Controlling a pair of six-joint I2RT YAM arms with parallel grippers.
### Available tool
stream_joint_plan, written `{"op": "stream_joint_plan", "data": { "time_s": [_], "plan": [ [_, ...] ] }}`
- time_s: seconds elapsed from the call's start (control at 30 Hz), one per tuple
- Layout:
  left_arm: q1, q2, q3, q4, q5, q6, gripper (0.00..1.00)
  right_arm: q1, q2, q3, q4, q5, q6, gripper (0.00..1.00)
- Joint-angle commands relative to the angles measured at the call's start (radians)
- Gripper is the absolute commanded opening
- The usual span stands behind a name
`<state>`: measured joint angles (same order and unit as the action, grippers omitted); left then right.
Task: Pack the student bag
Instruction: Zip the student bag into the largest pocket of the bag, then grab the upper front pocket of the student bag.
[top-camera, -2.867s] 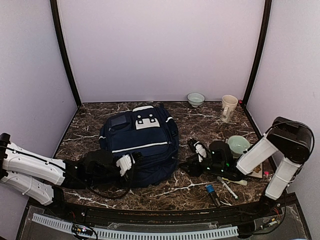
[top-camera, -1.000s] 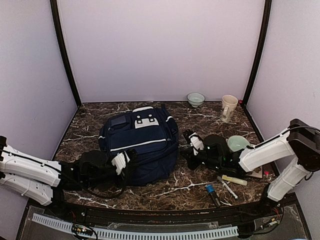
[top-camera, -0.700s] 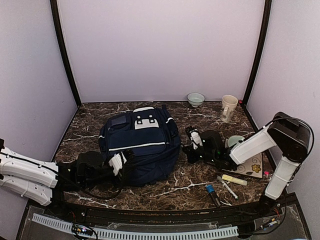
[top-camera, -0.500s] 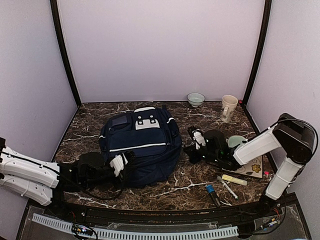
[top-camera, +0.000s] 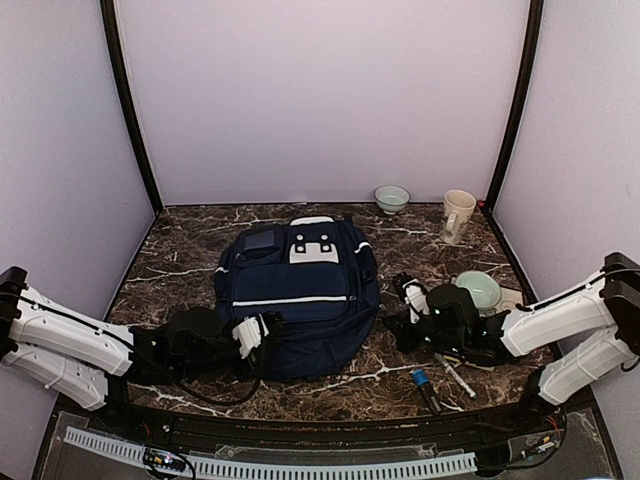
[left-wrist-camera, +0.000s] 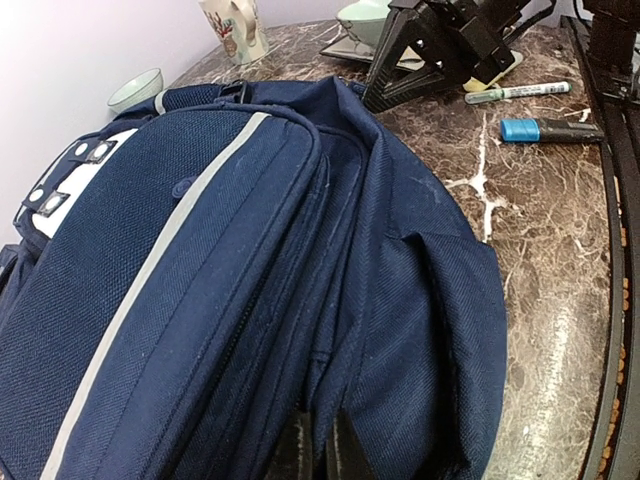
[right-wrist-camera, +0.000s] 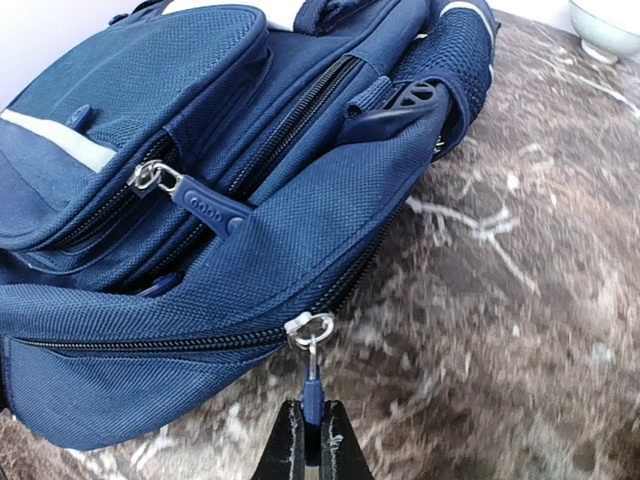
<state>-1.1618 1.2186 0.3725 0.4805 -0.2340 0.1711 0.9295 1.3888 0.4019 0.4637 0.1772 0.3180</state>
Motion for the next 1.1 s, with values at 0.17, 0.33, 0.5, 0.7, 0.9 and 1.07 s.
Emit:
{"op": "stream_joint_plan", "data": {
  "time_s": [0.17,0.33,0.5,0.7,0.9,1.07],
  "plan": [
    [0.002,-0.024,0.062,-0.034,0.259,0.003,0.28,0.032,-0.205,-0.095,-0.038,0.163,0.082,0.34],
    [-0.001,-0.046,0.107,-0.093,0.28,-0.017,0.45,0.035,-0.334,-0.128,0.009,0.08,0.026,0.45],
    [-0.002,-0.034,0.173,-0.142,0.094,-0.088,0.45,0.035,-0.338,-0.083,0.034,0.185,-0.068,0.5],
    [-0.002,0.034,0.24,-0.206,-0.017,-0.108,0.56,0.035,-0.221,-0.031,0.174,0.216,-0.256,0.51],
    [-0.003,0.065,0.261,-0.279,-0.077,-0.102,0.6,0.036,-0.102,-0.016,0.286,0.145,-0.375,0.51],
    [-0.003,0.048,0.252,-0.26,-0.124,-0.08,0.65,0.019,-0.05,0.039,0.223,-0.006,-0.444,0.51]
  ]
}}
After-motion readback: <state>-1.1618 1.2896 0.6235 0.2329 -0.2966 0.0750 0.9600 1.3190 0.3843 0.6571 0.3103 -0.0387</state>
